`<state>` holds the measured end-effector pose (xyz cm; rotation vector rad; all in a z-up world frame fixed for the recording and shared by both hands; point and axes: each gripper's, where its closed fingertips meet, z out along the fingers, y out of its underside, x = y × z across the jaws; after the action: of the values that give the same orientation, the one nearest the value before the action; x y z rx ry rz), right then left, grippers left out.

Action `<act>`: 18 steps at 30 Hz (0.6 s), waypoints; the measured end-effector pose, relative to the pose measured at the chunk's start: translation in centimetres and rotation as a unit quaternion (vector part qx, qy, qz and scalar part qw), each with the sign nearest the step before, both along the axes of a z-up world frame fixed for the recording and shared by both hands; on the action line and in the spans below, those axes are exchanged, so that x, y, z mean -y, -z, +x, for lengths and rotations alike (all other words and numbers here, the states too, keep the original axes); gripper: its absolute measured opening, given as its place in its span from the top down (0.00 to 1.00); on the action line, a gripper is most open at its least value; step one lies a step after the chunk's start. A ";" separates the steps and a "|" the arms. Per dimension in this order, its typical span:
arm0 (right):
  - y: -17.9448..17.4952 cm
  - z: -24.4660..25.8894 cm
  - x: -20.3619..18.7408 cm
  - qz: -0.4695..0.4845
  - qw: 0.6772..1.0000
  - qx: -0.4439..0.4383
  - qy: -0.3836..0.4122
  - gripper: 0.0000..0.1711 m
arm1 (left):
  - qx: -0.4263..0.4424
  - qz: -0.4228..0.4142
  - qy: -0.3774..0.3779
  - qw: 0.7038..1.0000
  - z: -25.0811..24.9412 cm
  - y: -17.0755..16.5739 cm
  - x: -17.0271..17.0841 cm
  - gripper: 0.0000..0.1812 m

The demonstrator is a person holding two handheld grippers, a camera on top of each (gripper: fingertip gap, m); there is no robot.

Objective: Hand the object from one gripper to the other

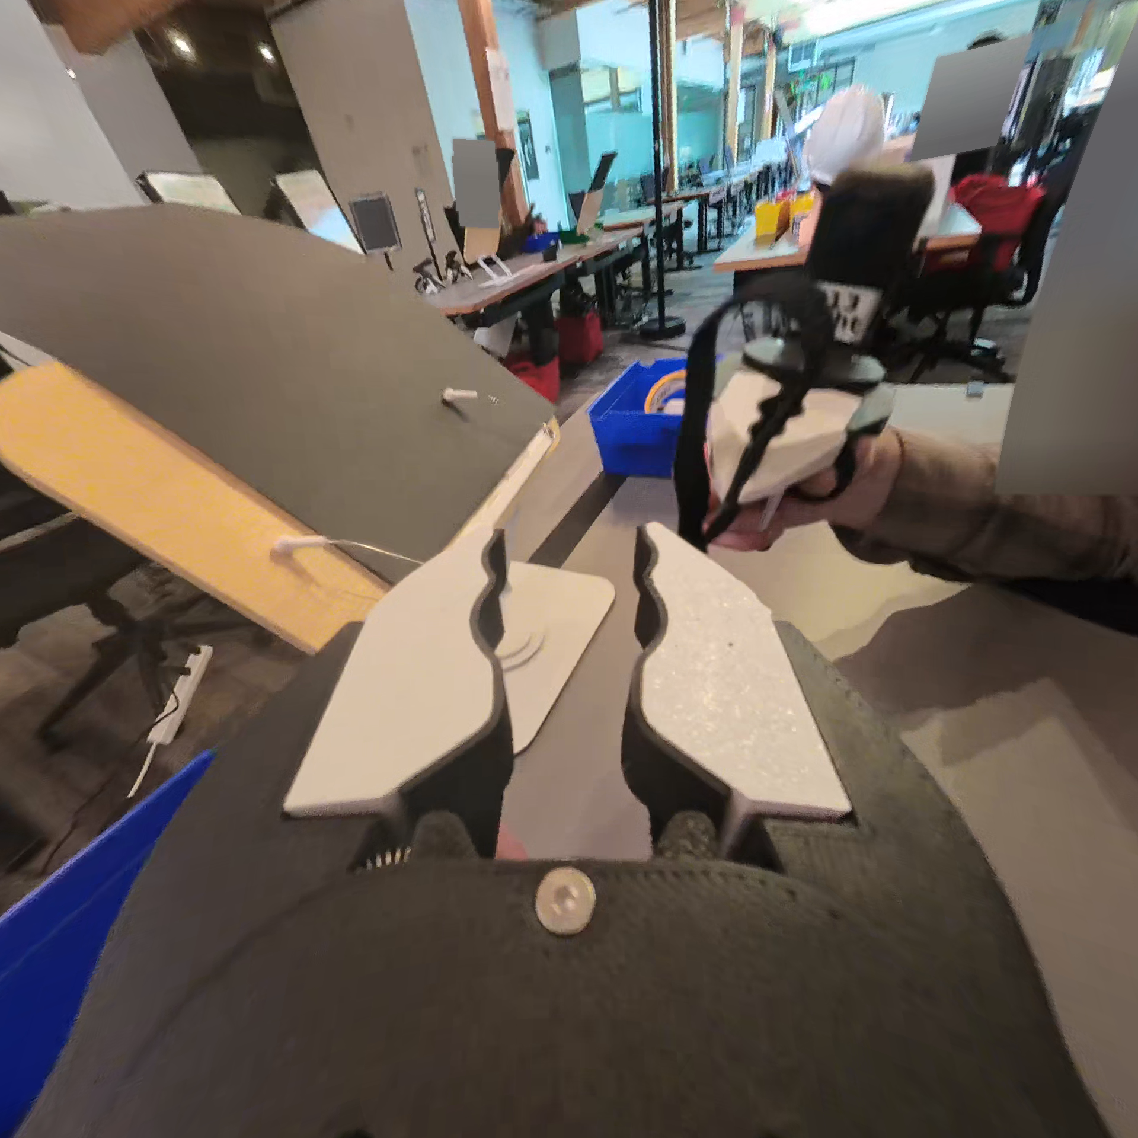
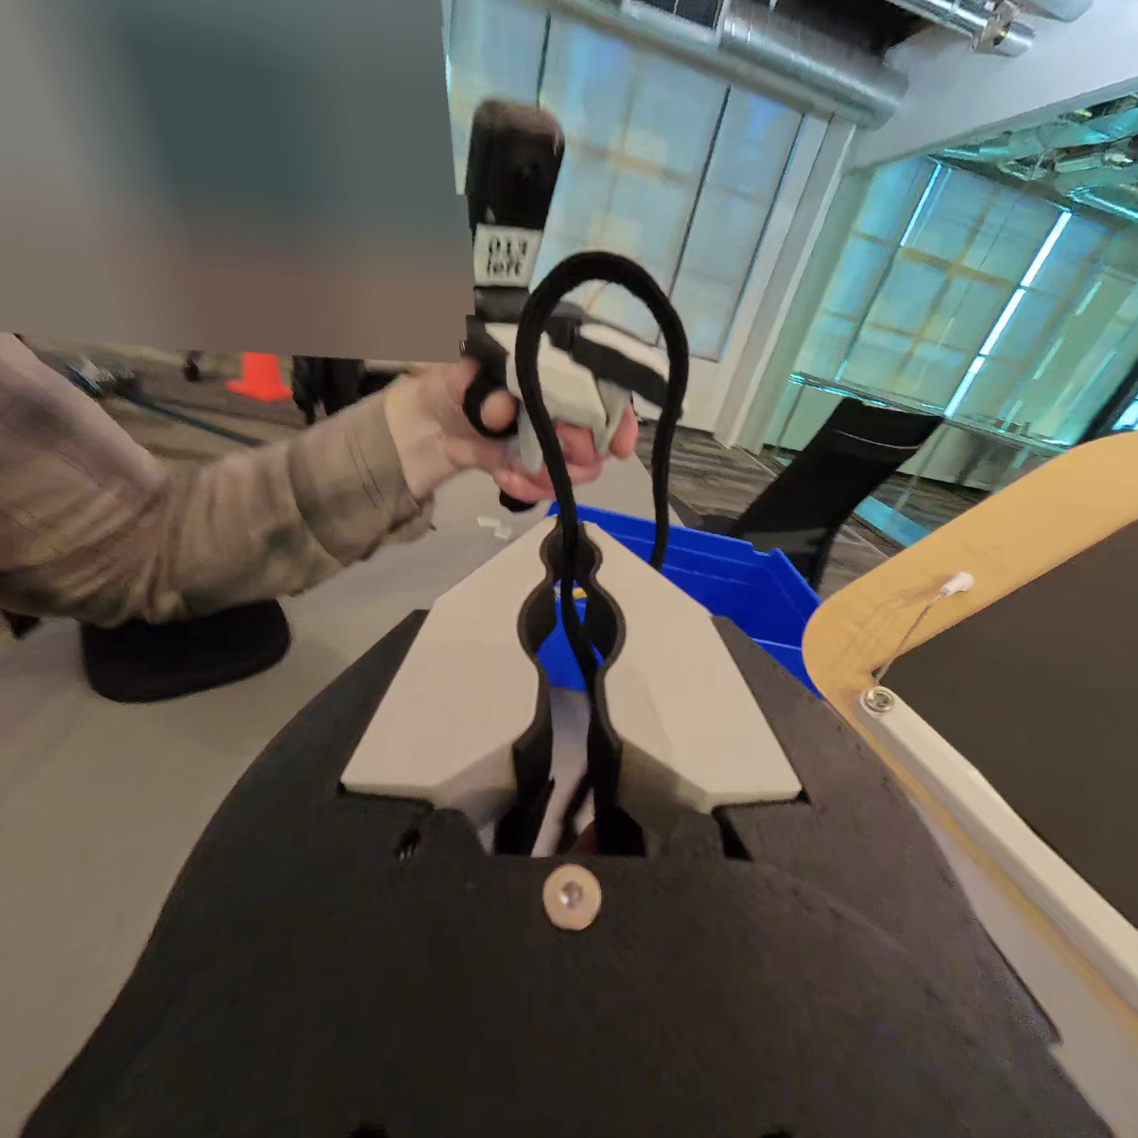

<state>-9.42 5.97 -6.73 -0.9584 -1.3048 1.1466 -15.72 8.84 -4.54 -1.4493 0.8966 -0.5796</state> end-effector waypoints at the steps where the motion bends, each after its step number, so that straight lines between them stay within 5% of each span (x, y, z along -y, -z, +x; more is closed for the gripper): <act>1: -0.1 0.1 0.1 -0.012 1.000 -0.006 -0.011 1.00 | -0.010 -0.004 0.005 1.000 0.5 0.6 -0.2 0.78; 12: 1.3 -0.7 2.8 -0.078 0.991 0.008 -0.108 1.00 | 0.097 -0.020 0.159 0.982 6.6 1.0 1.9 0.79; 18: 1.7 -1.1 3.8 -0.082 0.989 0.017 -0.126 1.00 | 0.102 0.019 0.128 0.986 6.4 0.6 1.2 0.99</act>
<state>-10.52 2.12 -8.44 -0.9534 -1.4032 1.4554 -9.29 7.65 -5.11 -1.2229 0.9323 -0.8809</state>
